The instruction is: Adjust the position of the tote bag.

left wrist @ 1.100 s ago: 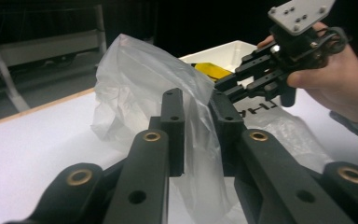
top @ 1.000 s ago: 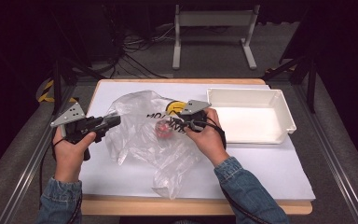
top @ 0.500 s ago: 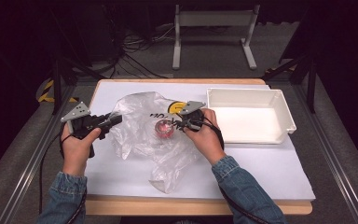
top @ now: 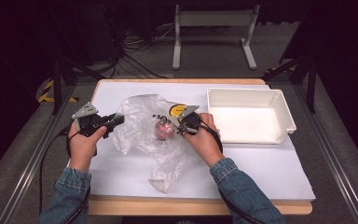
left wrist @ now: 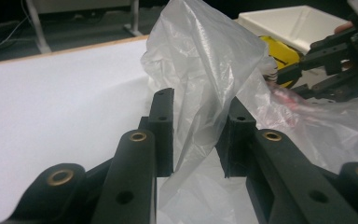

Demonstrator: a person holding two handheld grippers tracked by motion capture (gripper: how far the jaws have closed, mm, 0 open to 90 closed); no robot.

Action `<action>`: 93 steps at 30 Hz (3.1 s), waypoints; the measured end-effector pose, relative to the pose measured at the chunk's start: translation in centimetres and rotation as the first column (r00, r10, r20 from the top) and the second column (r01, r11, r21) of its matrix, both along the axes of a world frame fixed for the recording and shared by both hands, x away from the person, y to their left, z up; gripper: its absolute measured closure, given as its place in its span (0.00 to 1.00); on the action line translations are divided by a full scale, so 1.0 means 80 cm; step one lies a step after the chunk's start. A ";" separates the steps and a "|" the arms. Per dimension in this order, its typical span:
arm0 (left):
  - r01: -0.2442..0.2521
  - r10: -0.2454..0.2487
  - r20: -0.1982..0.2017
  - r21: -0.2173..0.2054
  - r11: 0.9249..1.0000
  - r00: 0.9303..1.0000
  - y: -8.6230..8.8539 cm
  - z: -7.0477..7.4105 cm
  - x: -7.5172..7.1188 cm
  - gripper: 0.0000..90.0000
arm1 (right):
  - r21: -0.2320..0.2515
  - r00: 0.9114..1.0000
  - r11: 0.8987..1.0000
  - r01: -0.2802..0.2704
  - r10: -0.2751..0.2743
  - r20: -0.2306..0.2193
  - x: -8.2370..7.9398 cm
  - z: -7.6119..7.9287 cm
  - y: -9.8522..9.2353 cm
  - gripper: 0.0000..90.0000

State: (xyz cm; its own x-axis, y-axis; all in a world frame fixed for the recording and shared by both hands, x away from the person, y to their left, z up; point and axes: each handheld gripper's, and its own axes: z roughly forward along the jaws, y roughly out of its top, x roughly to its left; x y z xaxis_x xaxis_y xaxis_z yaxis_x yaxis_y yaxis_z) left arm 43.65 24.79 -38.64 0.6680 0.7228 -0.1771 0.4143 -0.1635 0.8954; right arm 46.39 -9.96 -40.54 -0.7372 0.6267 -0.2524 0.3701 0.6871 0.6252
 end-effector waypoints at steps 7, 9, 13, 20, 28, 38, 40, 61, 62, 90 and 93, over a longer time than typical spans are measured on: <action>0.009 -0.006 -0.059 0.050 0.999 0.998 -0.003 -0.012 0.007 0.88 | -0.043 0.998 0.999 -0.015 0.013 -0.055 -0.002 -0.016 0.004 0.67; 0.009 -0.004 -0.082 0.061 0.998 0.997 -0.004 -0.016 0.009 0.90 | -0.043 0.998 0.999 -0.017 0.014 -0.063 -0.002 -0.019 0.004 0.67; 0.022 -0.011 -0.123 0.094 0.995 0.992 -0.007 -0.023 0.011 0.98 | -0.046 0.997 0.999 -0.025 0.021 -0.072 -0.003 -0.022 0.004 0.66; 0.031 -0.010 -0.175 0.119 0.992 0.985 -0.008 -0.031 0.014 0.99 | -0.054 0.995 0.998 -0.037 0.031 -0.098 -0.006 -0.027 0.004 0.68; 0.071 -0.036 -0.247 0.132 0.989 0.968 -0.006 -0.036 0.013 0.99 | -0.052 0.991 0.997 -0.060 0.053 -0.126 -0.013 -0.025 0.004 0.71; 0.032 -0.017 -0.201 0.071 0.997 0.980 0.005 -0.024 0.003 0.61 | 0.044 0.993 0.997 -0.066 0.070 -0.090 -0.030 0.000 -0.010 0.62; 0.017 -0.006 -0.168 0.063 0.998 0.986 0.009 -0.016 0.000 0.48 | 0.076 0.994 0.995 -0.066 0.072 -0.078 -0.035 0.009 -0.014 0.61; 0.020 -0.020 -0.014 0.005 1.000 1.000 0.010 0.034 -0.029 0.23 | 0.248 0.978 0.946 -0.209 0.202 0.051 -0.081 0.041 0.038 0.22; 0.022 -0.022 -0.011 0.005 1.000 1.000 0.011 0.033 -0.028 0.22 | 0.237 0.979 0.950 -0.205 0.196 0.058 -0.080 0.038 0.041 0.22; 0.094 -0.093 -0.019 0.040 0.995 0.995 -0.001 0.015 -0.009 1.00 | 0.211 0.985 0.972 -0.106 0.073 0.157 -0.043 0.055 0.000 0.99; 0.058 -0.058 0.000 0.030 0.998 0.998 -0.002 0.013 -0.003 1.00 | 0.211 0.984 0.973 -0.095 0.060 0.167 -0.036 0.055 0.000 0.99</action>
State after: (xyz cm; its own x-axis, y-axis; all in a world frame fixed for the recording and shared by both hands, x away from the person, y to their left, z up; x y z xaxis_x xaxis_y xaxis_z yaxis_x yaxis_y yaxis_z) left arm 43.39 24.61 -37.62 0.7092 0.6876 -0.1556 0.4029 -0.2142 0.8898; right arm 43.47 -9.98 -36.13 -0.7471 0.6222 -0.2338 0.2054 0.5507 0.8090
